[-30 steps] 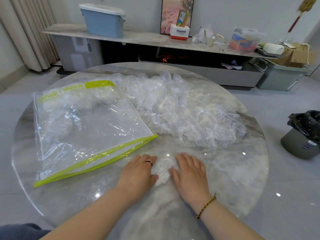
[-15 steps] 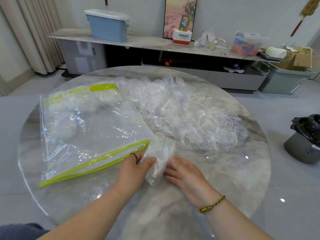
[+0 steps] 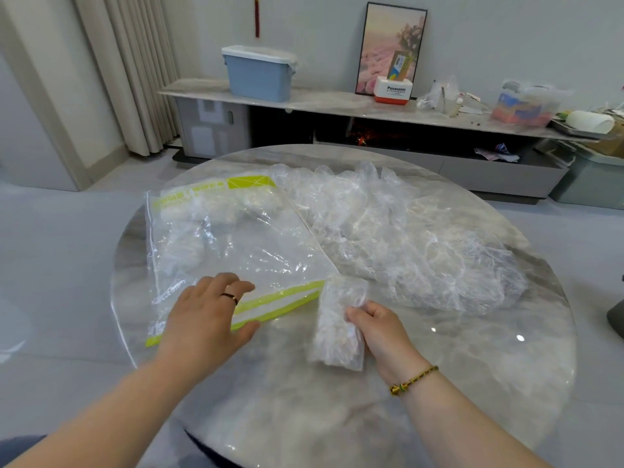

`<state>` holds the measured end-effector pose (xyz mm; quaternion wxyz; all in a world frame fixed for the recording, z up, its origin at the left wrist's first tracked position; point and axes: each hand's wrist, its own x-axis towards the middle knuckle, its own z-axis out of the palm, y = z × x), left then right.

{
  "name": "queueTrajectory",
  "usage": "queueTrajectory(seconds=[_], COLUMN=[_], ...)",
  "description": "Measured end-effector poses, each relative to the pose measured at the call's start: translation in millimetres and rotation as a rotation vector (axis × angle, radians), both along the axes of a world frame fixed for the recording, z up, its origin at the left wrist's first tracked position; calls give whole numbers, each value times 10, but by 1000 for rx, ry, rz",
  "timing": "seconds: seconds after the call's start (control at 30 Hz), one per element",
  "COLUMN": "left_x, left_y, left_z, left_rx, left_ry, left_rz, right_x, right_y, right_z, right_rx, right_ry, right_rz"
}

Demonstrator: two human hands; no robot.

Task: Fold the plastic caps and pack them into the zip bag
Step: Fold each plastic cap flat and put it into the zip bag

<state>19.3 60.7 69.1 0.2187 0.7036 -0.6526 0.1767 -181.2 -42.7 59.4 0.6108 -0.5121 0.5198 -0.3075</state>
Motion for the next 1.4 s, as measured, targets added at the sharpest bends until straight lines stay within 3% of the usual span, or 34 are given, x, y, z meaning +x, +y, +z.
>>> queueTrajectory(seconds=[0.1, 0.2, 0.47, 0.63, 0.8, 0.87, 0.93, 1.03, 1.17, 1.23, 1.4], left_x=[273, 481, 493, 378, 332, 278, 302, 580, 981, 1061, 1118], left_y=[146, 248, 313, 337, 419, 437, 386, 181, -53, -156, -341], left_z=[-14, -11, -7, 70, 135, 201, 261, 249, 53, -56, -157], left_rx=[165, 231, 10, -148, -108, -87, -117, -227, -104, -27, 39], left_ry=[-158, -177, 282, 303, 346, 483, 740, 965, 1365, 1443, 1437], left_rz=[58, 62, 127, 28, -113, -107, 8, 338, 618, 649, 636], right_x=[163, 352, 573, 655, 1033, 1223, 1367, 1424, 1421, 1473, 1815], right_y=[57, 103, 225, 206, 134, 66, 24, 32, -8, -51, -212], right_z=[-19, 3, -51, -11, 82, 137, 180, 157, 18, -11, -108], right_rx=[-21, -65, -123, -108, -60, -8, -38, -93, -108, -92, -198], right_ry=[31, 67, 151, 145, 169, 121, 96, 50, 79, 65, 83], right_rz=[69, 136, 293, 312, 260, 193, 170, 207, 247, 221, 124])
